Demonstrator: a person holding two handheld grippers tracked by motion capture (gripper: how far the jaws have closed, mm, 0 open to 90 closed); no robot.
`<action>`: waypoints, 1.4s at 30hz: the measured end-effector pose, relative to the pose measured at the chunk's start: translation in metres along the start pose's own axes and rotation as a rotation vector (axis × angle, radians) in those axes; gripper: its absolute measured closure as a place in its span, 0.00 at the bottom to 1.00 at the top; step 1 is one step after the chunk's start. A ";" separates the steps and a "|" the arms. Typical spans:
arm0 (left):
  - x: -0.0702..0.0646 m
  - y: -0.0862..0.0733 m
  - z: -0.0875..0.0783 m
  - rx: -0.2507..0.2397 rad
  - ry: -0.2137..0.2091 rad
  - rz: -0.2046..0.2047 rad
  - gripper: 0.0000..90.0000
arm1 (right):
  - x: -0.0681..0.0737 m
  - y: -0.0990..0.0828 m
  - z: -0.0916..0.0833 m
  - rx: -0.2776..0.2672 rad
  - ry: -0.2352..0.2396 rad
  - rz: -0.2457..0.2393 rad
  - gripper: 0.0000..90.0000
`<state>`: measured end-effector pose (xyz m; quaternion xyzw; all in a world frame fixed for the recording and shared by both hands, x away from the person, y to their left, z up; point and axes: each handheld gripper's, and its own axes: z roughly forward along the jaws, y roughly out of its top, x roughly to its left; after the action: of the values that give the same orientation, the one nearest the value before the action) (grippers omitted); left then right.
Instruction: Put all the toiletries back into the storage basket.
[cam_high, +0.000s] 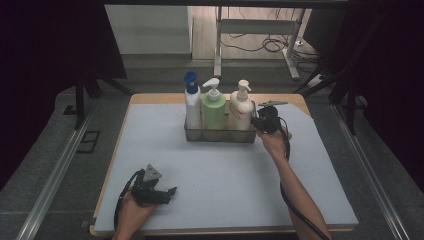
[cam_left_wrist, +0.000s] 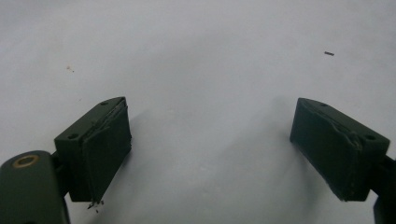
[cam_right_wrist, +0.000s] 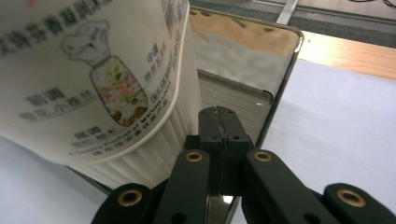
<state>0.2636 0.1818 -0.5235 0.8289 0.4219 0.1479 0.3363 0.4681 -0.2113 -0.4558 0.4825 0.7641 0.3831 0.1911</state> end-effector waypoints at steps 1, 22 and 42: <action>0.000 0.000 0.000 0.000 0.000 0.000 0.14 | 0.001 0.000 0.000 0.002 0.003 0.001 0.99; 0.000 0.000 0.000 0.000 0.000 0.001 0.14 | 0.019 0.000 0.010 0.003 0.049 -0.020 0.99; 0.000 0.000 0.000 0.001 -0.001 0.000 0.14 | 0.024 0.000 0.017 0.026 0.057 -0.015 1.00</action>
<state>0.2637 0.1818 -0.5235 0.8290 0.4218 0.1474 0.3363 0.4681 -0.1833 -0.4645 0.4682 0.7777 0.3853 0.1658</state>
